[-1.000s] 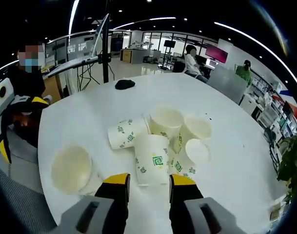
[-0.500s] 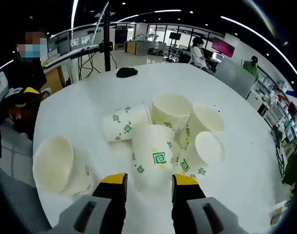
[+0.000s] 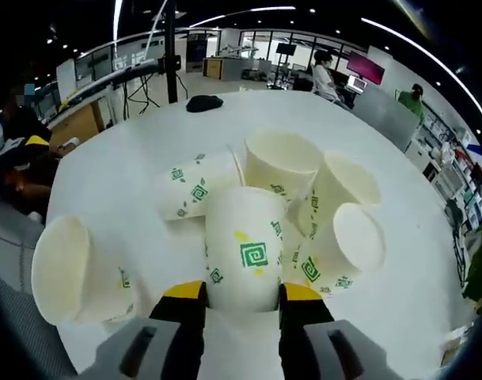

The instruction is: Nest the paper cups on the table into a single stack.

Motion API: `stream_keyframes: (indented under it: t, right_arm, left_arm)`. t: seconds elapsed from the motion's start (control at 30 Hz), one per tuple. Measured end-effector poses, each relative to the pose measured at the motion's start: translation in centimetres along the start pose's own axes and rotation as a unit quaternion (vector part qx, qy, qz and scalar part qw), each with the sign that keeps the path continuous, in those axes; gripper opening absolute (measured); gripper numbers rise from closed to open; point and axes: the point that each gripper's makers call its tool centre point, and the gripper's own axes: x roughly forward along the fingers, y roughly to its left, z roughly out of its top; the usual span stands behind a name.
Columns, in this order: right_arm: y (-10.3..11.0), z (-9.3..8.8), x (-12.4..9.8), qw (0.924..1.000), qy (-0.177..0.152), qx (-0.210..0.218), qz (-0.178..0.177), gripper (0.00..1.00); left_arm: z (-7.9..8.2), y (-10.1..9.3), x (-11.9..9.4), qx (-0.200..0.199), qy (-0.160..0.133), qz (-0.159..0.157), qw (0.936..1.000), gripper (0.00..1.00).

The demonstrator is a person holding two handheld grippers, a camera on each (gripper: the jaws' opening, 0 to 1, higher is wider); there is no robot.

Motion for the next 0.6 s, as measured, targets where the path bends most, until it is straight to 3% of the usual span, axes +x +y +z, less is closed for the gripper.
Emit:
stream_keyframes:
  t: [0.6]
  right_arm:
    - [0.4,-0.9,-1.3,0.9996,-0.018,0.015,-0.013,0.35]
  left_arm:
    - [0.3,0.1,-0.1,-0.011,-0.007,0.000,0.9999,0.84]
